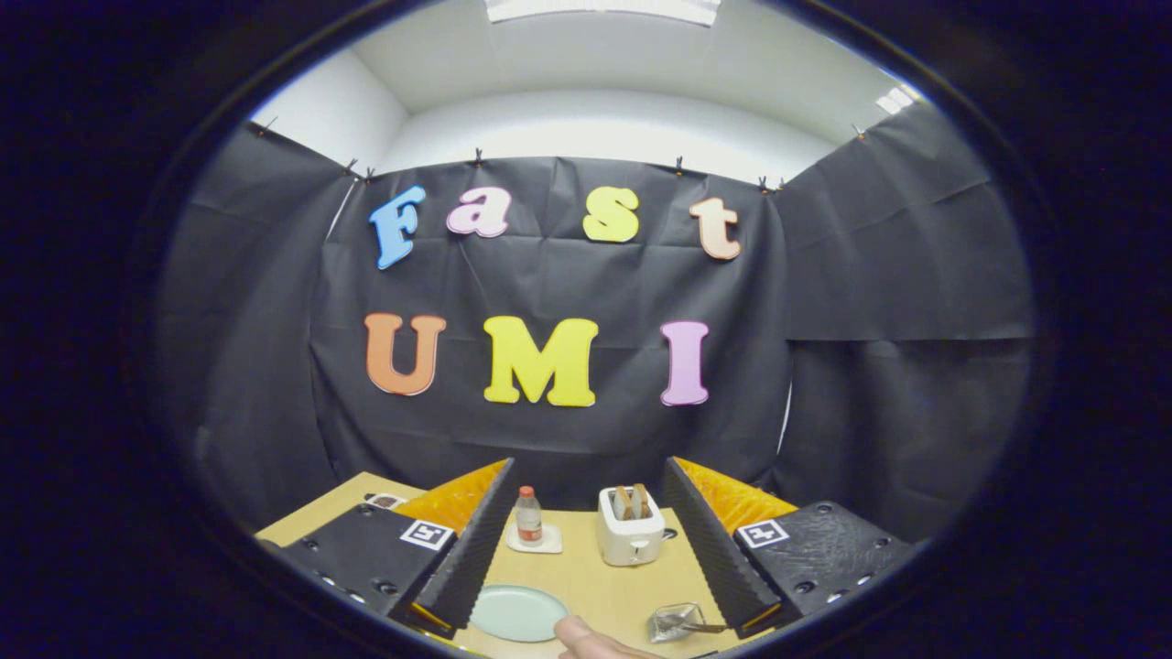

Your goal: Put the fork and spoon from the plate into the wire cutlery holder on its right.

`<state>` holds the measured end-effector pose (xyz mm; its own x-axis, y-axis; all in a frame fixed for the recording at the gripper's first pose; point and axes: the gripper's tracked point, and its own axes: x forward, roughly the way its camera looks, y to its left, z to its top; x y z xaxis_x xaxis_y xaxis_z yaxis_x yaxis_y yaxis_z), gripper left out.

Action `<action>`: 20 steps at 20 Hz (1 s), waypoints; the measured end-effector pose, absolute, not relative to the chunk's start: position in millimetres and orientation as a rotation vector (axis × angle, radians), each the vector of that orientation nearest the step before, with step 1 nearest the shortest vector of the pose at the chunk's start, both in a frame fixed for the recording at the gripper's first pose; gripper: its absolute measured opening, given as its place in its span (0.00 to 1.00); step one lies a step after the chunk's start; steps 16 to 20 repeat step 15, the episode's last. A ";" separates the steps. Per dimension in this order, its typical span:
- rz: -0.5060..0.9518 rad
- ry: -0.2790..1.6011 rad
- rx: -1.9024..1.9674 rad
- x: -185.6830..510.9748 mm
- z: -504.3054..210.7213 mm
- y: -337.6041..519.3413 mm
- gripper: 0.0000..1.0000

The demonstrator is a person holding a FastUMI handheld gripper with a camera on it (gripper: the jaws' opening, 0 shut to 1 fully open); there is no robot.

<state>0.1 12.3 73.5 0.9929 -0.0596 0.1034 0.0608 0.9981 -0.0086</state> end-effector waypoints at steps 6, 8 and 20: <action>-0.069 -0.091 0.006 0.0 67.2 6.3 0.94; -0.073 -0.084 0.012 2.3 65.2 3.9 0.94; -0.082 -0.067 0.014 4.5 53.2 3.8 0.94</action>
